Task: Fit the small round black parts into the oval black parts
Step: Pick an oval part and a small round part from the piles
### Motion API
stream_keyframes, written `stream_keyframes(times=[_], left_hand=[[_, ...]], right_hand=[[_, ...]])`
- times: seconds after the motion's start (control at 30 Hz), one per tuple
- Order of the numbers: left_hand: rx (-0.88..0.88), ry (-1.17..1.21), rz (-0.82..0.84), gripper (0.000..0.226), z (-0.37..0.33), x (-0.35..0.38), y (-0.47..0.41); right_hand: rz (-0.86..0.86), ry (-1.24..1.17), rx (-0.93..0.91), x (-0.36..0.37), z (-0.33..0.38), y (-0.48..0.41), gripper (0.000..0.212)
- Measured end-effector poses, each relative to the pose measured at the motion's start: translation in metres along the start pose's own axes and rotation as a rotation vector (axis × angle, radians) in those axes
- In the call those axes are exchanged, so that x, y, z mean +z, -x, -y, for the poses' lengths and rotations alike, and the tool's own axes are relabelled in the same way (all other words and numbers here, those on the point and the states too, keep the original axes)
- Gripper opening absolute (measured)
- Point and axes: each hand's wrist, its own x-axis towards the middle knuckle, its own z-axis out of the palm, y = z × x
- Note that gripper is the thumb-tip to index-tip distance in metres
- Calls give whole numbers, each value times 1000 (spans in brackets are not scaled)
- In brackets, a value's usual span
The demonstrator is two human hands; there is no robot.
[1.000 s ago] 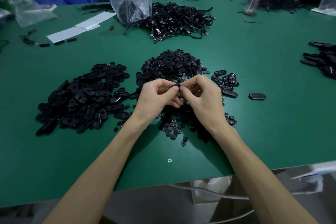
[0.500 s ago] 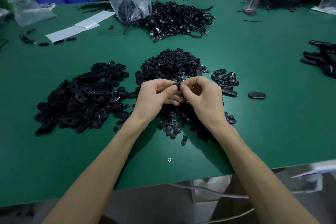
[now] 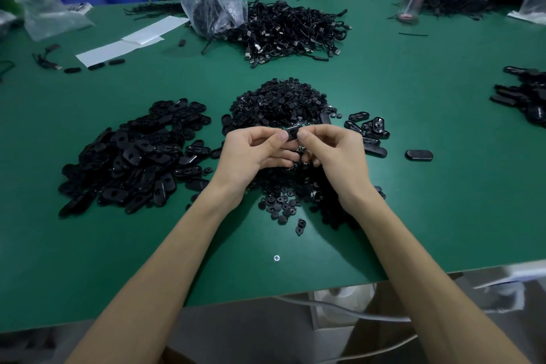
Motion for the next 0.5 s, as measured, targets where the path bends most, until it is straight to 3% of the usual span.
stream_keyframes(times=[0.2, 0.5], left_hand=[[7, 9, -33, 21, 1, -2, -1], [15, 21, -49, 18, 2, -4, -3]], right_hand=[[39, -200, 97, -3, 0, -2, 7], [113, -270, 114, -4, 2, -2, 13]])
